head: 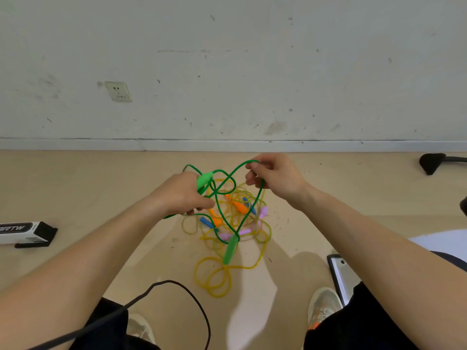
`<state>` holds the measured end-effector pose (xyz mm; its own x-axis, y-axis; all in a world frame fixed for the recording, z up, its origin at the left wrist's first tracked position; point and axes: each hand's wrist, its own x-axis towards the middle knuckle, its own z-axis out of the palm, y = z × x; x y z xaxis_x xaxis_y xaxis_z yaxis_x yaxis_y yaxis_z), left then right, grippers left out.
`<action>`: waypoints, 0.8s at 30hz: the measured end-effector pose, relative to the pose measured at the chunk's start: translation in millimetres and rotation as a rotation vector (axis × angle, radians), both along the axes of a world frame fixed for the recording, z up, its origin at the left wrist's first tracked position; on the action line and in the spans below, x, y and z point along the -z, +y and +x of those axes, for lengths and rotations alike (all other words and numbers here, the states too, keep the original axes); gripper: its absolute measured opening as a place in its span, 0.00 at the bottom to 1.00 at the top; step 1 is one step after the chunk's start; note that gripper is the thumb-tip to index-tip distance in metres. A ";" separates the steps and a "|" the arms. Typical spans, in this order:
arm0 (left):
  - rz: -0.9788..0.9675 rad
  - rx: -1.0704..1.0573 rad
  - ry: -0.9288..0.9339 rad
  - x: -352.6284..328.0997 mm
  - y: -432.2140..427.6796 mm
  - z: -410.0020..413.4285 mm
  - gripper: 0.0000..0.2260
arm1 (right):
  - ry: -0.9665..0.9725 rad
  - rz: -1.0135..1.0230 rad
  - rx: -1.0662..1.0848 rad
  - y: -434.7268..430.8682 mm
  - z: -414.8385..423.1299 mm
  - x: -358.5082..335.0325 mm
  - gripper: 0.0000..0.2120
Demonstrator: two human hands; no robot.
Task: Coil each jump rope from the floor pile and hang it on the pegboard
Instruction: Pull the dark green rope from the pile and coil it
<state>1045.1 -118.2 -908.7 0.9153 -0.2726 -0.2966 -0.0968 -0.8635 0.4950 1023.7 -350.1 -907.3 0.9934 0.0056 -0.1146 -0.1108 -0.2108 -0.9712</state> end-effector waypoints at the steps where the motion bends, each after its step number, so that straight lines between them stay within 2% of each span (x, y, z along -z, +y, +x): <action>1: 0.074 0.023 -0.020 2.9 -0.6 0.2 0.14 | -0.003 -0.006 0.013 1.7 -0.5 -0.1 0.07; 2: 0.154 0.039 -0.055 4.9 -0.6 0.9 0.14 | -0.038 -0.097 0.025 2.1 -0.4 0.5 0.07; 3: 0.236 0.041 -0.095 6.3 0.4 2.1 0.13 | -0.098 -0.273 0.020 0.8 0.6 1.6 0.07; 5: 0.364 0.023 -0.132 6.5 4.7 4.5 0.09 | -0.215 -0.746 -0.069 -3.8 3.4 3.6 0.07; 6: 0.401 0.006 -0.124 6.6 7.5 6.2 0.08 | -0.212 -0.936 -0.119 -5.9 4.1 5.2 0.06; 8: 0.441 -0.033 -0.083 6.2 13.8 10.0 0.08 | -0.096 -1.072 -0.163 -10.2 5.4 9.6 0.03; 11: 0.436 -0.076 -0.007 6.3 20.2 14.4 0.09 | 0.049 -1.087 -0.082 -20.8 10.0 18.3 0.03; 13: 0.367 -0.071 0.049 9.0 19.6 16.9 0.09 | 0.157 -0.975 0.003 -30.8 11.7 19.5 0.15; 14: 0.322 -0.065 0.078 10.5 18.6 18.0 0.09 | 0.241 -0.794 0.029 -34.9 11.5 20.9 0.22; 16: 0.286 -0.043 0.115 12.8 16.7 18.8 0.08 | 0.426 -0.335 0.038 -34.4 9.4 21.9 0.27; 17: 0.308 -0.024 0.119 13.3 16.3 18.0 0.08 | 0.446 -0.158 0.048 -32.1 8.6 21.7 0.25; 19: 0.406 0.021 0.134 16.1 17.1 13.7 0.09 | 0.331 -0.002 0.096 -28.7 11.0 24.7 0.19; 21: 0.529 0.080 0.198 23.1 19.6 7.5 0.08 | 0.148 -0.128 0.168 -28.9 15.1 29.1 0.12; 24: 0.547 0.090 0.320 33.1 22.4 4.0 0.09 | 0.028 -0.587 0.154 -37.2 17.8 35.1 0.08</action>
